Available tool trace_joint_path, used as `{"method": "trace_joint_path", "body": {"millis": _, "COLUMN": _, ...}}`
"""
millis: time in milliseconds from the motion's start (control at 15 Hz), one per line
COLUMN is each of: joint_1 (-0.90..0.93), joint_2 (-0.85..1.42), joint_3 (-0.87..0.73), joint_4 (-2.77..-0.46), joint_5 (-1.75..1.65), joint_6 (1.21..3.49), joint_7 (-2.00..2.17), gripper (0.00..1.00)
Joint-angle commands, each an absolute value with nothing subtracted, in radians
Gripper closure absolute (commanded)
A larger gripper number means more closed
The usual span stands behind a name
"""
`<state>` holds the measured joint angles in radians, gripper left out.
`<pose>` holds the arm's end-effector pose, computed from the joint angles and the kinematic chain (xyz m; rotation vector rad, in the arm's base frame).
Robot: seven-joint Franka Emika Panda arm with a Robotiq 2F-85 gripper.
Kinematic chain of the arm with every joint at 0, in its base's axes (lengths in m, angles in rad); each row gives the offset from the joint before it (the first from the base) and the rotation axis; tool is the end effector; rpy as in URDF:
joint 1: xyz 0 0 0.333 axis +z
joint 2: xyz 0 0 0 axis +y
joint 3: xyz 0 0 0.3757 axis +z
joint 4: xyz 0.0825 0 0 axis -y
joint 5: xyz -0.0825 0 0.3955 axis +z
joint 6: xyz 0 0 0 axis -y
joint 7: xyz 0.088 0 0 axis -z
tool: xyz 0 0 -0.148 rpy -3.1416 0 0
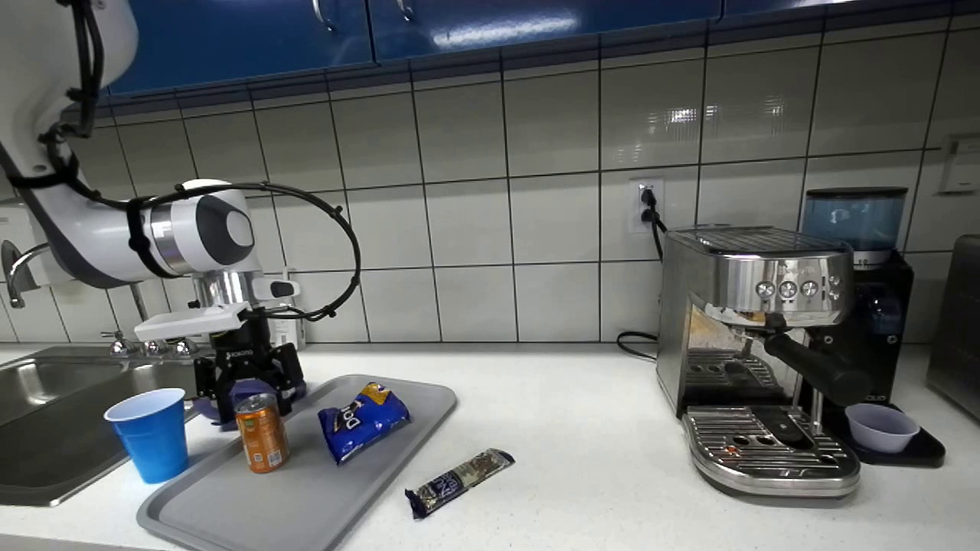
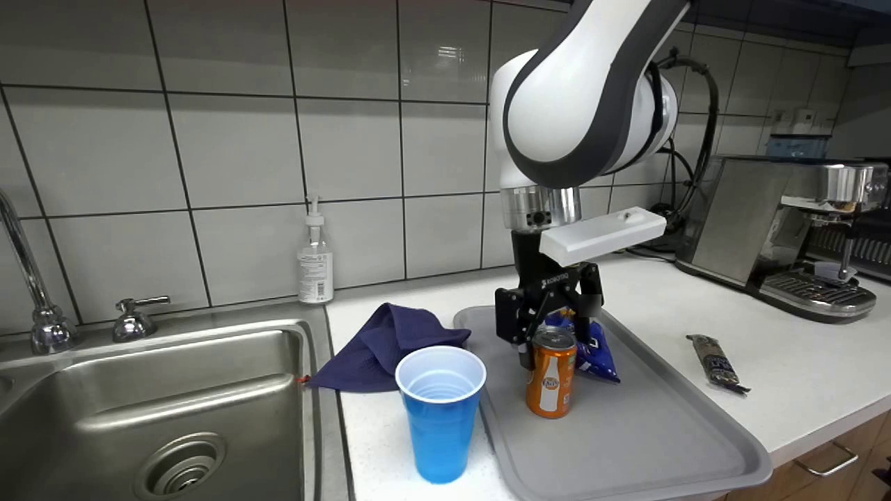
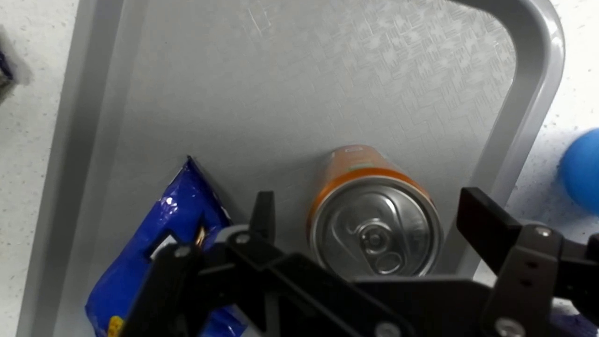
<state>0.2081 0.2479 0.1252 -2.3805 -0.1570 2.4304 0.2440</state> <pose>0.4696 0.1596 0.2115 3.0008 0.3277 -0.2555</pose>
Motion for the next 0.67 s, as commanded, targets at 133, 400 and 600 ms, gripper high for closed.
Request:
{"method": "trace_joint_path", "body": {"millis": 133, "joint_1": 0.206, "joint_2": 0.259, "joint_3": 0.108, "joint_4": -2.385, "joint_5": -0.153, "joint_6": 2.457, "joint_7": 0.247, "gripper": 0.25}}
{"method": "trace_joint_path", "body": {"millis": 400, "joint_1": 0.210, "joint_2": 0.263, "joint_3": 0.107, "joint_4": -2.386, "joint_5": -0.152, "joint_6": 2.463, "joint_7": 0.248, "gripper": 0.49}}
{"method": "trace_joint_path", "body": {"millis": 600, "joint_1": 0.212, "joint_2": 0.265, "joint_3": 0.109, "joint_4": -2.386, "joint_5": -0.152, "joint_6": 2.465, "joint_7": 0.249, "gripper": 0.62}}
